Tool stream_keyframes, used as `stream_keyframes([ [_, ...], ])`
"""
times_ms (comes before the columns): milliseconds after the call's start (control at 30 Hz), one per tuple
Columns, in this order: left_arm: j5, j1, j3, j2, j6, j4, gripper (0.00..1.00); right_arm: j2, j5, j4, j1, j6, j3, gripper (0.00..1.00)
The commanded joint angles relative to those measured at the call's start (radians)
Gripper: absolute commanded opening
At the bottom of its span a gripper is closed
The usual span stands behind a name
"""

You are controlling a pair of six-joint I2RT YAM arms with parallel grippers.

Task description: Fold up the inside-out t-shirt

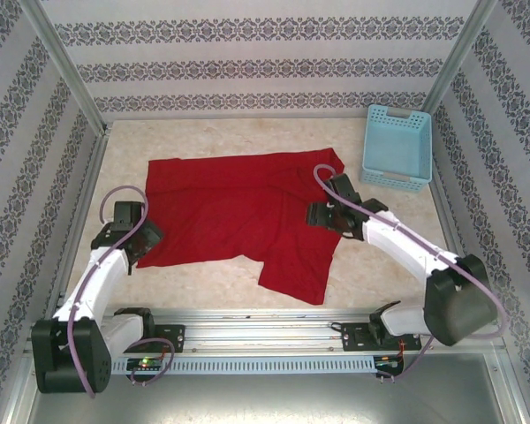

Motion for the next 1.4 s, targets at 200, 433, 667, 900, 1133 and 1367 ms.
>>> stream_keyframes([
  [200,-0.062,0.0,-0.054,0.088,-0.025,0.031,0.62,-0.142,0.085,-0.087,0.139,0.069,-0.116,0.69],
  [433,-0.026,0.013,-0.07,0.187,-0.04,0.116,0.43,-0.187,0.137,-0.163,0.23,0.167,-0.177,0.68],
  [667,0.044,0.033,-0.085,0.226,-0.046,0.197,0.25,-0.181,0.125,-0.207,0.362,0.331,-0.232,0.68],
  [900,0.062,0.033,-0.098,0.233,-0.034,0.228,0.1,-0.204,0.138,-0.33,0.525,0.538,-0.281,0.67],
  [1133,0.076,0.032,-0.11,0.203,-0.026,0.237,0.01,-0.175,-0.004,-0.187,0.612,0.634,-0.361,0.58],
  [1367,0.082,0.032,-0.108,0.146,-0.02,0.209,0.0,-0.141,0.055,-0.211,0.62,0.632,-0.319,0.11],
])
